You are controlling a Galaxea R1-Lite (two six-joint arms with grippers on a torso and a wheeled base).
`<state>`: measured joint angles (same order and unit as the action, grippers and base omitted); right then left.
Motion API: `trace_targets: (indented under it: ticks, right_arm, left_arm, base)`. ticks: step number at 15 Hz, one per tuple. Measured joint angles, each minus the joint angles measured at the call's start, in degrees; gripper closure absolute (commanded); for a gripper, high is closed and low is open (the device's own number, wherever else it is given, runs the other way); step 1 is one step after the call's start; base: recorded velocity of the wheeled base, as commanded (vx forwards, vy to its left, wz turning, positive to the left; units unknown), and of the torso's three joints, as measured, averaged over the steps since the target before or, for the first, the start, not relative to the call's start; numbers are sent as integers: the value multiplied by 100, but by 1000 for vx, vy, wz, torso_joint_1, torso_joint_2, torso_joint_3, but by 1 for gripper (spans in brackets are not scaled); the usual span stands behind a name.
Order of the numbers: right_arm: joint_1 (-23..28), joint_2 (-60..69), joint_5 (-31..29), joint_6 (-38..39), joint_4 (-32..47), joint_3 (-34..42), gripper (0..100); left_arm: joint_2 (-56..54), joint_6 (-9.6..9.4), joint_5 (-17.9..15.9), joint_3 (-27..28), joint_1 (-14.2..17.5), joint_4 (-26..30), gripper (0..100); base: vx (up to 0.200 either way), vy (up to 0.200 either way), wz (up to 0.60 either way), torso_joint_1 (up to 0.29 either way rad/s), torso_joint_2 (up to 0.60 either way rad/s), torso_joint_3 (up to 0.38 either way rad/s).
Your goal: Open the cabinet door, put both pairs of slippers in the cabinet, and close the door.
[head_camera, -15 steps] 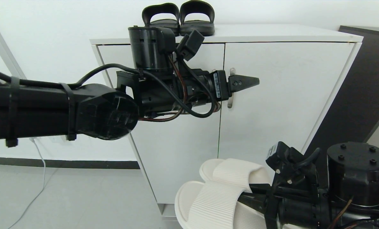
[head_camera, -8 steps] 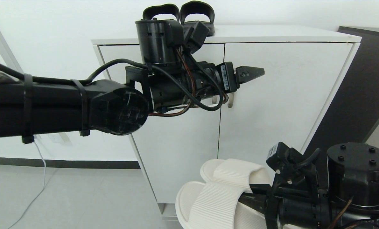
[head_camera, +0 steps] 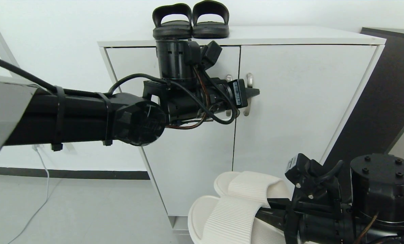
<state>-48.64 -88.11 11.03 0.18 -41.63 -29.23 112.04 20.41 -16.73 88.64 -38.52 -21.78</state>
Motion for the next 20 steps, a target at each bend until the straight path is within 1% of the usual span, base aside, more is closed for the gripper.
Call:
trace_targets:
  ticks: [3,6,11,13,15,16,18,20]
  right_arm:
    - [-9,7,18,0,2,13,100]
    - [-48,20,67,0,6,62,100]
    - [-286,278,916,-138,17,394,100]
    - [-328,346,944,-188,20,479,100]
    - [-354,350,950,-199,17,528,100]
    - [-362,350,946,-199,17,540,100]
    - [-389,350,937,-207,20,560,100]
    - [-422,350,924,-207,9,567,100]
  left_arm:
    - [-80,0,-18,-167,-21,-24,100]
    - [-290,12,-27,-462,-102,-51,100]
    - [-750,-16,-21,-1139,-340,-158,100]
    - [-987,-29,-16,-1412,-444,-172,100]
    - [-1196,-38,-16,-1637,-472,-222,100]
    - [-1292,-38,-18,-1769,-472,-334,100]
    - [-1409,-33,-24,-1932,-358,-477,100]
    - [-1417,-11,-29,-1963,-133,-514,100]
  base:
    - [0,0,0,0,0,0]
    - [0,0,0,0,0,0]
    - [0,0,0,0,0,0]
    - [0,0,0,0,0,0]
    - [0,0,0,0,0,0]
    - [0,0,0,0,0,0]
    - [0,0,0,0,0,0]
    - [0,0,0,0,0,0]
